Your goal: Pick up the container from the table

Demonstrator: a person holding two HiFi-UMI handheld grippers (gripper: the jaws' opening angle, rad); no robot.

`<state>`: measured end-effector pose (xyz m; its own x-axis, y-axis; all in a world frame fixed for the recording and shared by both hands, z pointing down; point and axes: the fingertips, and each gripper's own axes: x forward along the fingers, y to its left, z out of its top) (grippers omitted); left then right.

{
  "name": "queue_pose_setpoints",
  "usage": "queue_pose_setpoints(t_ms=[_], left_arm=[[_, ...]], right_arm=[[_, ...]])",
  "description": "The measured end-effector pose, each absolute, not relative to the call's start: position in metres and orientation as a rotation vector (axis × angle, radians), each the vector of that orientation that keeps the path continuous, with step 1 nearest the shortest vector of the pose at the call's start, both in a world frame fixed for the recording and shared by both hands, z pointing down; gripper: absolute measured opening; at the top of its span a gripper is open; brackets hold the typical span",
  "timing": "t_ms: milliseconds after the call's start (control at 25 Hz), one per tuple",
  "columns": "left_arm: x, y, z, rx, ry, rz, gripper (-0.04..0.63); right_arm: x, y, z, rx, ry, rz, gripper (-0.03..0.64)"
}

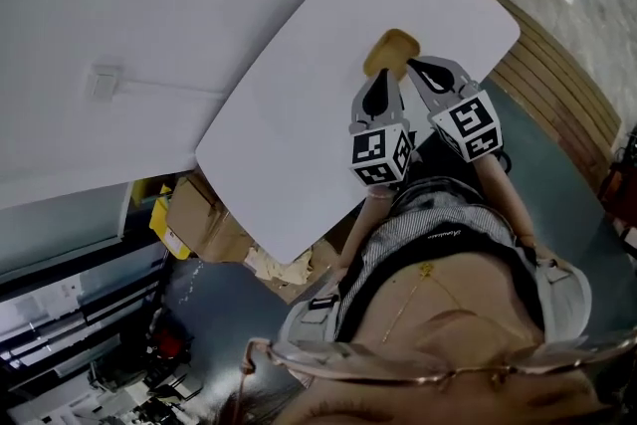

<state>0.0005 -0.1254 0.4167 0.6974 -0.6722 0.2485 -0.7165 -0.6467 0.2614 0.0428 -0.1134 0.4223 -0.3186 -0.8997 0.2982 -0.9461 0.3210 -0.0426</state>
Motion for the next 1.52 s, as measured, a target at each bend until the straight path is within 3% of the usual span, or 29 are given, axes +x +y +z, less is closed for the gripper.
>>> queue_pose_setpoints(t_ms=[800, 1520], left_arm=[[0.038, -0.174, 0.402, 2.333, -1.511, 0.131, 0.0], [0.005, -0.152, 0.415, 2.056, -1.821, 0.077, 0.0]], right_arm=[[0.076, -0.179, 0.407, 1.196, -2.618, 0.246, 0.025], [0.072, -0.178, 0.422, 0.887, -2.706, 0.233, 0.025]])
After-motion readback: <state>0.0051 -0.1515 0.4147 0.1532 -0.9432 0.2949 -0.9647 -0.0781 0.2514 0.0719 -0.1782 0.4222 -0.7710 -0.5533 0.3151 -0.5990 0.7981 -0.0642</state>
